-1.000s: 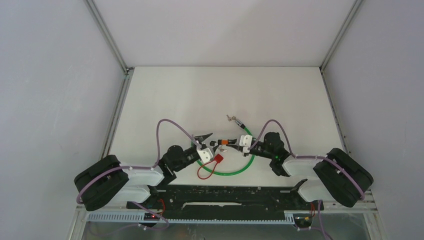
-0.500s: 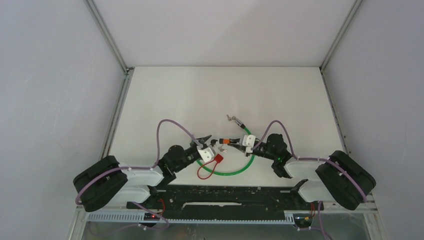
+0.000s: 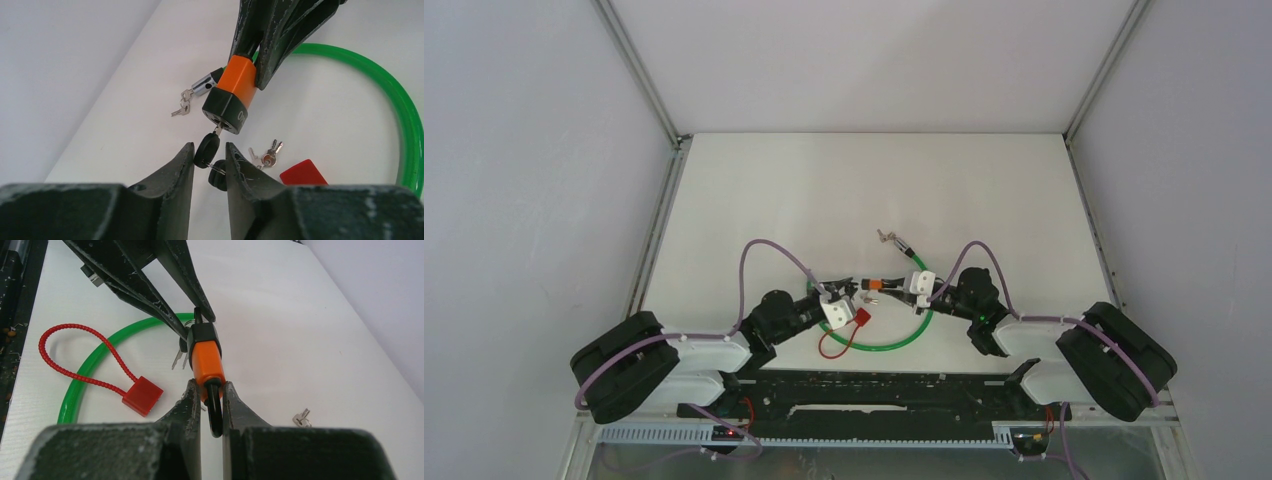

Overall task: Lock with the key
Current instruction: Lock the lock.

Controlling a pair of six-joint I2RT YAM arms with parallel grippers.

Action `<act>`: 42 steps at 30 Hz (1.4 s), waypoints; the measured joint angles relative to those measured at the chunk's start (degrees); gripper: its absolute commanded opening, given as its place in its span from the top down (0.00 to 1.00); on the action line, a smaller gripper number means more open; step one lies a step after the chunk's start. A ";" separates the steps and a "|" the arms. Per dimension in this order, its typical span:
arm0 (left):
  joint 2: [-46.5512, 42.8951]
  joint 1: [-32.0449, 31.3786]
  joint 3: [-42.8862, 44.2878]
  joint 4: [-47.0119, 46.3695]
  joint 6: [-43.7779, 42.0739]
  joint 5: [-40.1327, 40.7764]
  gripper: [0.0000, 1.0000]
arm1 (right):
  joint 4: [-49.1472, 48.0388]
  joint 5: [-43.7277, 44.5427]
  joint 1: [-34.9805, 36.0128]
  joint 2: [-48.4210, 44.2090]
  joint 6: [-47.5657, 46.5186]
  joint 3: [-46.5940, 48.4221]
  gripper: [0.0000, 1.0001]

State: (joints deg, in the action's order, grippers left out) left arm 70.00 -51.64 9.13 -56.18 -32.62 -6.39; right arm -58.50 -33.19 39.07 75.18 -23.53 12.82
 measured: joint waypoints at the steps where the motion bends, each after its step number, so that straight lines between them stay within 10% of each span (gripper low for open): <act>1: 0.00 0.00 0.00 0.04 -0.02 -0.04 0.77 | 0.00 -0.07 0.00 0.00 0.00 0.00 1.00; 5: -0.15 0.07 0.04 0.81 -0.44 -0.04 0.99 | 0.17 -0.44 -0.02 0.00 -0.07 -0.11 1.00; 42: 1.66 -1.14 3.65 2.67 -6.91 7.04 1.00 | 1.36 17.81 5.81 -4.57 -3.89 -2.03 1.00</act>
State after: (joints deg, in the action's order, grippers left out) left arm 71.66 -52.77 12.78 -53.52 -39.53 0.64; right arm -57.14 -15.38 44.88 70.61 -27.42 10.79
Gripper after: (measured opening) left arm 0.025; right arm 0.111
